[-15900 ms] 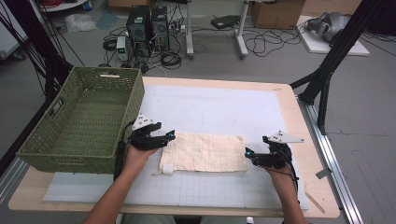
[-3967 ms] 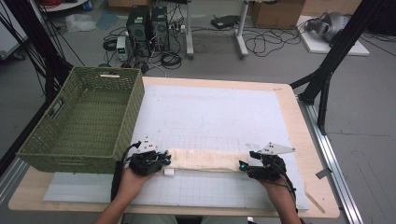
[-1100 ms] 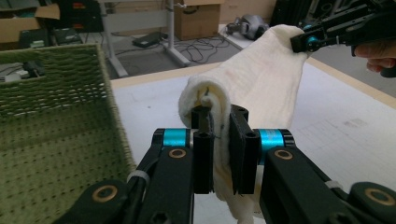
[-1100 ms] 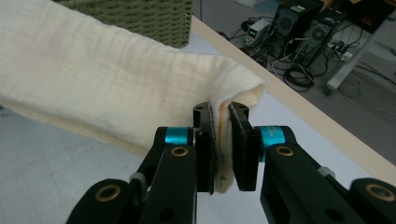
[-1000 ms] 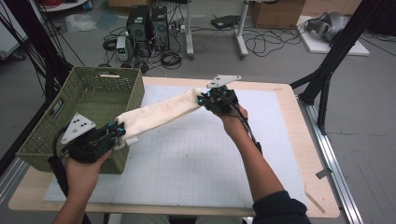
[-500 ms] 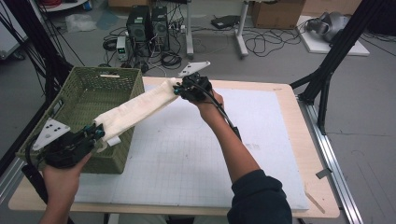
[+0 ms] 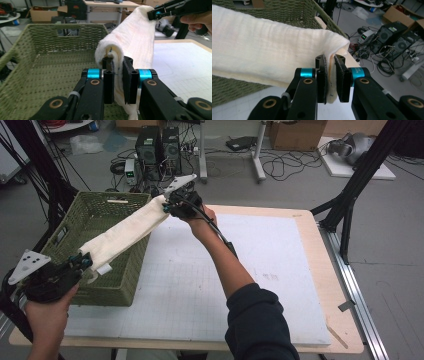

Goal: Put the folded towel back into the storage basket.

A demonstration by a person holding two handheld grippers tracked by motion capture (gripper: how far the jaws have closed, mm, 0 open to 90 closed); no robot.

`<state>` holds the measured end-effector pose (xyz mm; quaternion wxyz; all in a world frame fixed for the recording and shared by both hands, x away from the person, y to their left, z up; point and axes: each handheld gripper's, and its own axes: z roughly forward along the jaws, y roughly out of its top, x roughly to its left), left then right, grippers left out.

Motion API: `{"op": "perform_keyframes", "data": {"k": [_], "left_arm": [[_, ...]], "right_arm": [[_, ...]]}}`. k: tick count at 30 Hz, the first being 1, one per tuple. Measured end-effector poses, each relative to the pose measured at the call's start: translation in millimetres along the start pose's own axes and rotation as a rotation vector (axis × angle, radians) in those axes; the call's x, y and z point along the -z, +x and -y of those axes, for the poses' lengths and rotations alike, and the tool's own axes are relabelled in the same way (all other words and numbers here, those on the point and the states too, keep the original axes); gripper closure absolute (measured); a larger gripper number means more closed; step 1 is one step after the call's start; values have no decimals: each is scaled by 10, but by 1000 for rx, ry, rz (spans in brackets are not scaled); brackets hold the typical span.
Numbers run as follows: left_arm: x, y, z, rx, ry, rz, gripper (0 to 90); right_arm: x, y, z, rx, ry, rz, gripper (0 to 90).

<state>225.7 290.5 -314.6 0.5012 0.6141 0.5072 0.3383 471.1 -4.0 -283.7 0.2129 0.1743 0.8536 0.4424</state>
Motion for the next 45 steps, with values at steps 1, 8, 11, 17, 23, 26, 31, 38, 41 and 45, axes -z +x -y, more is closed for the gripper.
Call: {"op": "perform_keyframes", "data": {"k": [1, 8, 11, 17, 23, 26, 31, 38, 41, 45], "left_arm": [[14, 26, 5, 5, -2, -7, 811], [73, 151, 36, 21, -8, -36, 811], [89, 191, 42, 25, -8, -43, 811], [99, 256, 37, 25, -8, -54, 811], [125, 331, 49, 38, -12, -72, 811], [157, 374, 58, 42, -14, -85, 812], [186, 437, 78, 47, -10, -100, 812], [169, 505, 94, 52, 1, -112, 812], [153, 551, 95, 55, 8, -121, 812], [101, 621, 86, 59, 29, -146, 788]], "right_arm": [[-28, 5, -23, 4, 0, -3, 819], [-246, 61, -217, 25, -4, -25, 818], [-318, 77, -263, 32, -1, -29, 818], [-481, 93, -326, 32, 2, -39, 819], [-630, 117, -425, 34, -4, -47, 818], [-688, 148, -484, 44, 0, -53, 818], [-776, 202, -569, 59, -4, -57, 818], [-908, 246, -558, 57, 10, -56, 818], [-952, 252, -562, 54, 6, -54, 818], [-1005, 263, -578, 45, 2, -38, 782]]}}
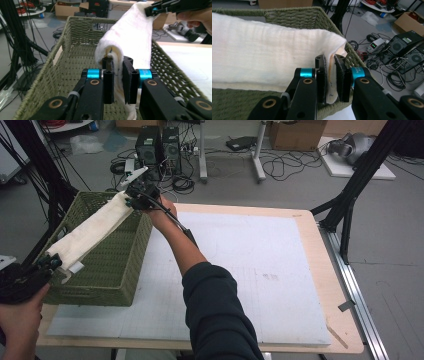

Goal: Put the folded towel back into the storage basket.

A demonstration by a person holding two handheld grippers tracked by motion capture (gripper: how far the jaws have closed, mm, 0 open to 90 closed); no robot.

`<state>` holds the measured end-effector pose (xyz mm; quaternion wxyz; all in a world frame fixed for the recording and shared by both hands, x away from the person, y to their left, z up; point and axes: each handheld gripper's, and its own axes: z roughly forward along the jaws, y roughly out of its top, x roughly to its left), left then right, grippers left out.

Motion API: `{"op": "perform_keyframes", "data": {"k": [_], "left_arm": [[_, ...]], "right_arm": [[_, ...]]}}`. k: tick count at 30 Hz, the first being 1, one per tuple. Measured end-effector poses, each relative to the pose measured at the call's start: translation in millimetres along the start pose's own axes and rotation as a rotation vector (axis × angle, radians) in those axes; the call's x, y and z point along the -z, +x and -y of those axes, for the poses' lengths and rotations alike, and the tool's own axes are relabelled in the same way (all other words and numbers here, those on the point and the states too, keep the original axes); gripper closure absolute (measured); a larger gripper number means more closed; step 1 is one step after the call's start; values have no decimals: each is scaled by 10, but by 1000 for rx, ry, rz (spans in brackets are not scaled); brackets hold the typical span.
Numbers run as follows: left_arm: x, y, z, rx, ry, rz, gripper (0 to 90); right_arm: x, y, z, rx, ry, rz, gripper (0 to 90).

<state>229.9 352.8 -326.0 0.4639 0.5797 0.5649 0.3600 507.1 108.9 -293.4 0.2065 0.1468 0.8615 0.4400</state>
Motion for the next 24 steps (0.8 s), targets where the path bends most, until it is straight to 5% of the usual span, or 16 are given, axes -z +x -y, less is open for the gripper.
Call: {"op": "perform_keyframes", "data": {"k": [3, 9, 15, 24], "left_arm": [[-43, 85, 6, 47, 7, -49, 520], [0, 132, 16, 68, -26, -56, 413], [-19, 12, -7, 34, -47, 12, 373], [-120, -285, -65, 21, -108, 182, 242]], "right_arm": [[-48, 6, 19, -33, 0, 50, 550], [59, -43, 91, -58, -17, 65, 512], [362, -135, 232, -89, -45, 75, 476], [946, -258, 602, -123, -76, 69, 349]]}}
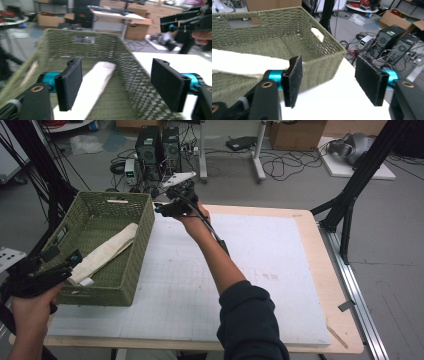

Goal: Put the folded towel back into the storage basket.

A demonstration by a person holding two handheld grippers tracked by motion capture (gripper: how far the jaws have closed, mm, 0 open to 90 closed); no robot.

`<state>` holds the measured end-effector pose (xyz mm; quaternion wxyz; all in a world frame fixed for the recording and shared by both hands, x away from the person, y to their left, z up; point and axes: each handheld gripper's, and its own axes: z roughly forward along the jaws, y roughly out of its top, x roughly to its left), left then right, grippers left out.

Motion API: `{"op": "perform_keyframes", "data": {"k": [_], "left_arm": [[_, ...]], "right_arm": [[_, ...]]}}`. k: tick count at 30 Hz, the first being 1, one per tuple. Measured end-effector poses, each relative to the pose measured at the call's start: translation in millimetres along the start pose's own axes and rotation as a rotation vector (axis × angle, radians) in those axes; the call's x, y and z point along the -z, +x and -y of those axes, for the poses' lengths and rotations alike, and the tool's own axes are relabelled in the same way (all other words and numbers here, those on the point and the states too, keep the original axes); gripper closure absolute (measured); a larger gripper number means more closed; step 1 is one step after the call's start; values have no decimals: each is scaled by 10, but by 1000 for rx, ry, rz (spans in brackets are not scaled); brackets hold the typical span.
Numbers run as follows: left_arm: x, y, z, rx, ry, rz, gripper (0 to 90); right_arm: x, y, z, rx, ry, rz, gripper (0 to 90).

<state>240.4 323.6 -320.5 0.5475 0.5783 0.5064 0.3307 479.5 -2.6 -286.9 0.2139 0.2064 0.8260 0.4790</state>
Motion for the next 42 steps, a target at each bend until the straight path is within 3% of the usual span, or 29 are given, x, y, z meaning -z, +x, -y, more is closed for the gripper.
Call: {"op": "perform_keyframes", "data": {"k": [7, 12, 18, 24, 26, 29, 36, 42], "left_arm": [[-203, -275, 4, -32, 17, 129, 211], [-397, -508, 55, -57, 42, 229, 214], [-625, -764, 85, -70, 60, 302, 217], [-799, -976, 115, -74, 66, 352, 217], [-847, -1043, 122, -74, 71, 371, 218], [-919, -1140, 150, -79, 82, 395, 217], [-1057, -1339, 259, -97, 89, 458, 218], [-1162, -1467, 388, -113, 108, 492, 221]], "right_arm": [[482, -65, 367, -36, 8, 14, 263], [826, -93, 686, -106, 1, 17, 207], [1229, -123, 1030, -141, -2, 52, 175], [1577, -140, 1323, -168, 6, 92, 170], [1685, -137, 1415, -171, 8, 105, 117], [1859, -124, 1568, -189, -6, 120, 105], [2244, -29, 1996, -260, -22, 174, 105], [2506, 65, 2268, -271, -24, 224, 105]]}}
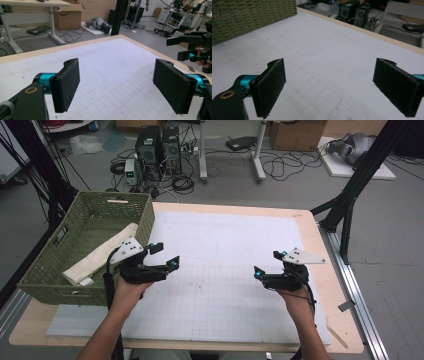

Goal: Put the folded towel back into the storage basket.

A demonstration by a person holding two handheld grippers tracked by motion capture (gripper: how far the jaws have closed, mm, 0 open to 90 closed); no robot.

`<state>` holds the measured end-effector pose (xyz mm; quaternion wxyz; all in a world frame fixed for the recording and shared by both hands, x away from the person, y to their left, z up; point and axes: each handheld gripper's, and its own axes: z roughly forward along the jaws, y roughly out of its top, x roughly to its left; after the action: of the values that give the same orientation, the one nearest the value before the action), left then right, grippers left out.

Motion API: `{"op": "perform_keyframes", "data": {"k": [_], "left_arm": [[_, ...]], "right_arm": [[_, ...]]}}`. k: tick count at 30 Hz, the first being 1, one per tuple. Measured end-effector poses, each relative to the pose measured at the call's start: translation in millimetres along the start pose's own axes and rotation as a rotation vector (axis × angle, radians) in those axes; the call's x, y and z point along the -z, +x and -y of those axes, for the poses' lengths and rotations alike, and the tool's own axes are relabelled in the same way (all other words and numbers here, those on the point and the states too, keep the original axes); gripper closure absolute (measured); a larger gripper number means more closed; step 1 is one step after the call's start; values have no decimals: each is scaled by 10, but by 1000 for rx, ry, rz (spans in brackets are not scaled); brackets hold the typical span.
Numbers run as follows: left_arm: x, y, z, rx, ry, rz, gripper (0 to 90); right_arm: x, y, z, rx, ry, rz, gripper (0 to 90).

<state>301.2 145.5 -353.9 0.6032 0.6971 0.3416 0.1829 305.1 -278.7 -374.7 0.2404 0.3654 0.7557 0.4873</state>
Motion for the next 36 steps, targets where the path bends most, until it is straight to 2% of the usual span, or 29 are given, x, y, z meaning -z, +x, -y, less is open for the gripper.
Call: {"op": "perform_keyframes", "data": {"k": [2, 8, 14, 16, 19, 20, 23, 29, 36], "left_arm": [[-43, -23, 40, -3, 14, 8, 224], [-126, -80, 185, -9, 24, 31, 226], [-182, -110, 382, -7, 54, 48, 229], [-200, -118, 415, -18, 76, 49, 230], [-205, -130, 454, -25, 76, 56, 232], [-204, -132, 472, -32, 83, 56, 234], [-201, -127, 534, -27, 99, 54, 236], [-163, -110, 537, -26, 90, 44, 238], [-161, -85, 561, -23, 103, 36, 238]], "right_arm": [[62, -17, 83, -20, -2, 15, 105], [165, -24, 263, -28, 13, 49, 105], [217, 4, 303, -16, 30, 70, 105], [233, 10, 311, -5, 36, 79, 105], [245, 16, 330, 2, 43, 84, 105], [250, 23, 336, -9, 47, 84, 105], [248, 14, 351, 1, 52, 95, 105], [201, 36, 352, 10, 59, 89, 105], [144, 48, 364, 8, 63, 80, 105]]}}
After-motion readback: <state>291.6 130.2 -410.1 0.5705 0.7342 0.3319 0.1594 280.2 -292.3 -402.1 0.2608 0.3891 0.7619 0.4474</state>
